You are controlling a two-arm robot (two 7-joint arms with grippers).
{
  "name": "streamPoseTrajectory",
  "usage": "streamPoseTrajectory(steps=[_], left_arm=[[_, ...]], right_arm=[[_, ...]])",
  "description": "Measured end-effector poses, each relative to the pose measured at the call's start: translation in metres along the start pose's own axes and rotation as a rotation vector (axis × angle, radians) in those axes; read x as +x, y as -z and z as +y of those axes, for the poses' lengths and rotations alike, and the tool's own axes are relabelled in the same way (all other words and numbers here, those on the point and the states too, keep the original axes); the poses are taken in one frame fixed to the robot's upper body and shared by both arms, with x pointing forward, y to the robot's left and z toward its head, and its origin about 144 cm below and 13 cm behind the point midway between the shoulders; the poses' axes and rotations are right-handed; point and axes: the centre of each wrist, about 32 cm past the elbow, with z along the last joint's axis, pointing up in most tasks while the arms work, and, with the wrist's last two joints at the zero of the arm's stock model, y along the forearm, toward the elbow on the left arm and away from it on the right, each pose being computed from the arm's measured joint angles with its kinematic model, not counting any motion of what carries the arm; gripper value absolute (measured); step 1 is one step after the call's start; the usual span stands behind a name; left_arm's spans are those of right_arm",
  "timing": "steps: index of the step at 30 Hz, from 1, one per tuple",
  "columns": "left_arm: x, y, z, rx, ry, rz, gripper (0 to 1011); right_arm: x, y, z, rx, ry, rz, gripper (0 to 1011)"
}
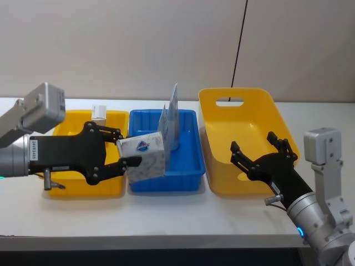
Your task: Bimanual collaborative sorting of washing and personal care products
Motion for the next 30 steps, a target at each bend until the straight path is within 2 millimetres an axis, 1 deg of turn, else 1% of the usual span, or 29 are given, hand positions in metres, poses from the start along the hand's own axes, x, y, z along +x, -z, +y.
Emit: streamPoseTrajectory(steps=[15, 30], left_arm=[[0.0030, 0.0040, 0.0035, -0.020, 0.051, -0.010, 346], [0.0085, 0.0040, 0.0029, -0.026, 0.069, -0.032, 346]], right_arm=[[0.0000, 0.0000, 0.0000, 0.000, 0.000, 0.000, 1000], [0.0000, 0.0000, 0.0000, 0.000, 0.000, 0.000, 1000]])
